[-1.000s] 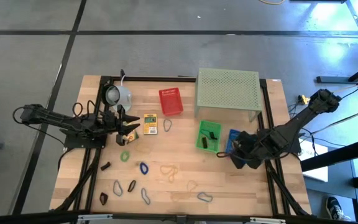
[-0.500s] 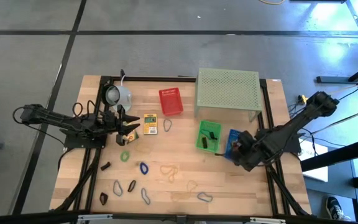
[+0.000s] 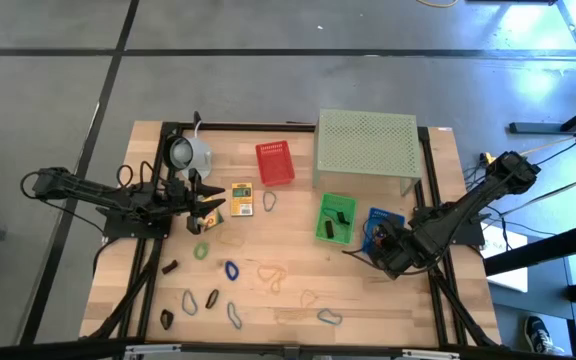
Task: Pick & Place Office Desk Supplies
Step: Put the orange spring keychain into the blue bin, then put the yellow crayon box into the red bin
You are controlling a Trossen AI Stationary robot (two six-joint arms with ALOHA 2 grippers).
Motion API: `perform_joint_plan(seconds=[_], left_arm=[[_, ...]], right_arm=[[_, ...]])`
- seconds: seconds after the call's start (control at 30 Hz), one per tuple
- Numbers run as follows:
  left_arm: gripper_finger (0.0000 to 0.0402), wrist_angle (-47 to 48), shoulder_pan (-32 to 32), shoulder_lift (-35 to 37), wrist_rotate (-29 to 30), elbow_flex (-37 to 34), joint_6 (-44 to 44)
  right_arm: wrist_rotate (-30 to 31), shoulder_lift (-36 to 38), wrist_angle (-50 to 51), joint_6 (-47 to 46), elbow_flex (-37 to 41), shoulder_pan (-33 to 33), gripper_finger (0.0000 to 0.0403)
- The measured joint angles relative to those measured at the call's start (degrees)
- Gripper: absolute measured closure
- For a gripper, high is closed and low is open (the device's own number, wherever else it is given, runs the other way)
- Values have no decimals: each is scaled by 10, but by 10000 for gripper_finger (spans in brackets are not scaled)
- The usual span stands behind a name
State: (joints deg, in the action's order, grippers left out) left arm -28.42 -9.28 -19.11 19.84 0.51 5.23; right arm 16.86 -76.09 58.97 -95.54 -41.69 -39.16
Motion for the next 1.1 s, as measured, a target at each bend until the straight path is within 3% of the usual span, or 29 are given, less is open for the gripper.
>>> perform_joint_plan(seconds=[0.3,0.5,0.6,0.77,0.9,1.1], left_arm=[[270,0,0,0,0,0,0],[270,0,0,0,0,0,0],[270,0,0,0,0,0,0],[270,0,0,0,0,0,0],[270,0,0,0,0,0,0],[270,0,0,0,0,0,0]], right_arm=[[-12,0,4,1,-4,0,276],[-19,0,47,18,-64,0,249],[25,1,58,19,-105,0,249],[150,1,33,54,-170,-5,259],[248,1,-29,136,-201,-15,267],[347,1,-162,289,-206,-25,276]])
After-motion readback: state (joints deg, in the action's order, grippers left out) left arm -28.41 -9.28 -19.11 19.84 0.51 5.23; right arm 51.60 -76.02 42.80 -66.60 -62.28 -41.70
